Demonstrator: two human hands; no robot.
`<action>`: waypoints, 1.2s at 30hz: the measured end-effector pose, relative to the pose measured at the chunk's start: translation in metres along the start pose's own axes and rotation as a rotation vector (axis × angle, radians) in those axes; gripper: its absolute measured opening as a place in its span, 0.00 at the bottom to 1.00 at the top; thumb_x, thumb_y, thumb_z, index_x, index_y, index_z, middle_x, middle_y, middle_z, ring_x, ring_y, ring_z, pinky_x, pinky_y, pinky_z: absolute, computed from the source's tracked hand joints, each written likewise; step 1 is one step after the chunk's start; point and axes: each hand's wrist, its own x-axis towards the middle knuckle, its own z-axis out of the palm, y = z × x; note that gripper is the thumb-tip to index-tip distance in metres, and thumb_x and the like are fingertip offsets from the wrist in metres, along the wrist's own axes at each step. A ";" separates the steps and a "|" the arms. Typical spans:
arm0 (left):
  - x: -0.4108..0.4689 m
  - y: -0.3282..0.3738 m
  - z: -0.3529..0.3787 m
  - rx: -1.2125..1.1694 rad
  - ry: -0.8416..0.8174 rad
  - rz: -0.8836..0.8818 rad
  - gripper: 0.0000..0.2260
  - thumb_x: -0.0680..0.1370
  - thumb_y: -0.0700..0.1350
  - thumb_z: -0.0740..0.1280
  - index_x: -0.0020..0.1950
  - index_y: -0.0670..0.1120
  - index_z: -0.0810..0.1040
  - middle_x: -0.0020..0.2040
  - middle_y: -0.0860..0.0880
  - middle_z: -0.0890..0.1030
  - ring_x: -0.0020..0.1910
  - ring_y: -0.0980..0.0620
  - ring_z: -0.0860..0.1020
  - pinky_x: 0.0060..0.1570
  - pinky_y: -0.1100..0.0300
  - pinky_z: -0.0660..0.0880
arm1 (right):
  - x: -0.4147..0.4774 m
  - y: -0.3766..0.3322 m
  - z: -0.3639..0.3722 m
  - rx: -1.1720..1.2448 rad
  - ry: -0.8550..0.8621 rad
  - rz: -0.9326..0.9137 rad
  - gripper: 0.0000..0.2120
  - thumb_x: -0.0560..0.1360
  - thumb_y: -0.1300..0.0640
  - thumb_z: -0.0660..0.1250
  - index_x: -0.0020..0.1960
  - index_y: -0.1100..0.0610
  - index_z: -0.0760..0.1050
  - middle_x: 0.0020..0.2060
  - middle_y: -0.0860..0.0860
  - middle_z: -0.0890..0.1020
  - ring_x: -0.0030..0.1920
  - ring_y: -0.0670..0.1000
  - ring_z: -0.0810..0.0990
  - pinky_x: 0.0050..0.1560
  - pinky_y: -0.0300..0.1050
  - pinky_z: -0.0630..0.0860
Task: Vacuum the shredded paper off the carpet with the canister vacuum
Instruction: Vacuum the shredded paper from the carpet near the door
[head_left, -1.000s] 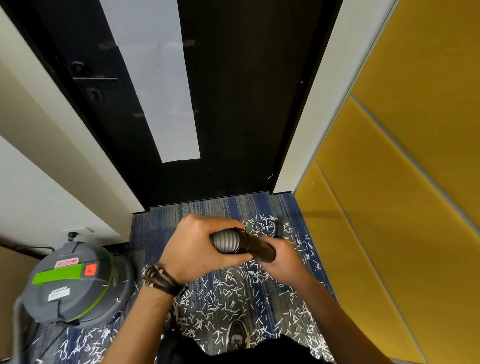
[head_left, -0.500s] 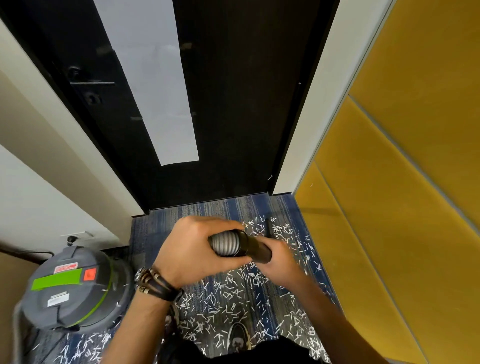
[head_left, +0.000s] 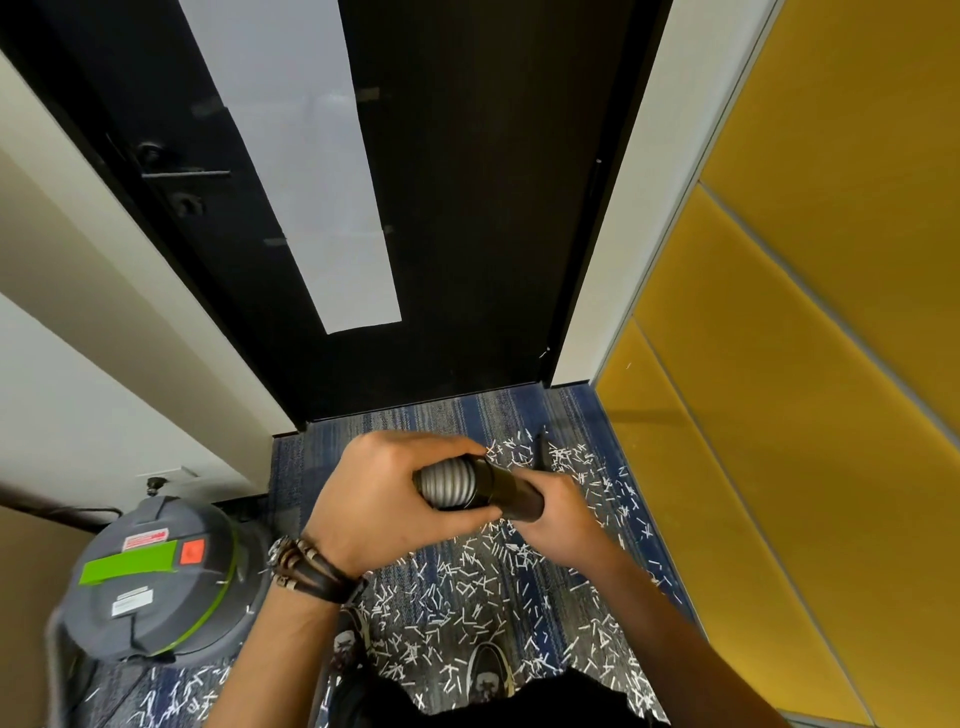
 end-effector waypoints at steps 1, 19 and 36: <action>-0.001 0.000 0.000 -0.007 -0.003 -0.003 0.23 0.70 0.67 0.76 0.60 0.57 0.85 0.51 0.63 0.86 0.49 0.66 0.83 0.51 0.62 0.82 | -0.002 0.000 0.001 -0.001 -0.005 -0.005 0.08 0.72 0.64 0.72 0.50 0.57 0.82 0.38 0.49 0.84 0.37 0.47 0.81 0.36 0.41 0.75; -0.005 0.005 -0.006 0.013 -0.003 -0.013 0.22 0.69 0.64 0.80 0.59 0.57 0.86 0.49 0.63 0.85 0.48 0.65 0.83 0.51 0.60 0.82 | -0.007 -0.004 0.007 0.029 -0.012 -0.001 0.07 0.72 0.65 0.72 0.46 0.54 0.80 0.36 0.48 0.83 0.36 0.48 0.80 0.39 0.51 0.76; -0.012 0.005 -0.008 0.011 0.026 -0.039 0.23 0.69 0.65 0.79 0.60 0.57 0.86 0.50 0.63 0.86 0.49 0.66 0.83 0.52 0.61 0.82 | -0.004 -0.017 0.007 0.001 -0.013 0.005 0.19 0.72 0.66 0.72 0.41 0.41 0.74 0.33 0.44 0.79 0.34 0.43 0.77 0.35 0.33 0.68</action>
